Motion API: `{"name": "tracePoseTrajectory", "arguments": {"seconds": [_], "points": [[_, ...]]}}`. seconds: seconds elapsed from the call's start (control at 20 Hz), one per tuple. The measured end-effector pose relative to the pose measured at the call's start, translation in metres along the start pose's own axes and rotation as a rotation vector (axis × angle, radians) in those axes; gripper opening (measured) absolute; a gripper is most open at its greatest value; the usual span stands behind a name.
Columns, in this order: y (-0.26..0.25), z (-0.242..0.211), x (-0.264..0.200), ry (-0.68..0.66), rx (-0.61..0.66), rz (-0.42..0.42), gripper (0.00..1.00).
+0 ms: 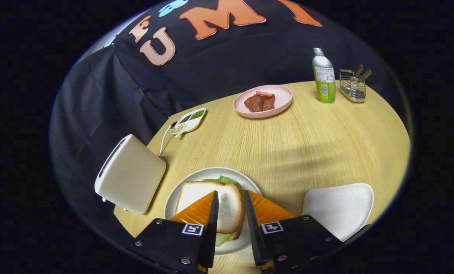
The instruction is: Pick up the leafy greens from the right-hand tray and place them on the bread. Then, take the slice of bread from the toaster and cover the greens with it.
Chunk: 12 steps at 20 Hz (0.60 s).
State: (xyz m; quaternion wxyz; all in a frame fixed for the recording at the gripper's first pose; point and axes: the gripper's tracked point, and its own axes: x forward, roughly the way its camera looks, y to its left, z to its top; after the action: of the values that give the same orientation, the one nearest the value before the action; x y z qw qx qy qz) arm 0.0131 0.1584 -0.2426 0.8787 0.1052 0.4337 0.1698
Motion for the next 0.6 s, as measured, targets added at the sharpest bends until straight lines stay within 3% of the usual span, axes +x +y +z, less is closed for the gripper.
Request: {"name": "tracePoseTrajectory", "arguments": {"seconds": [0.2, 0.35, 0.6], "points": [[0.004, 0.027, -0.016, -0.116, -0.012, 0.009, 0.46], [-0.001, 0.048, -0.036, -0.217, -0.056, -0.025, 0.58], [-0.002, 0.087, -0.075, -0.402, -0.144, -0.069, 0.68]]}}
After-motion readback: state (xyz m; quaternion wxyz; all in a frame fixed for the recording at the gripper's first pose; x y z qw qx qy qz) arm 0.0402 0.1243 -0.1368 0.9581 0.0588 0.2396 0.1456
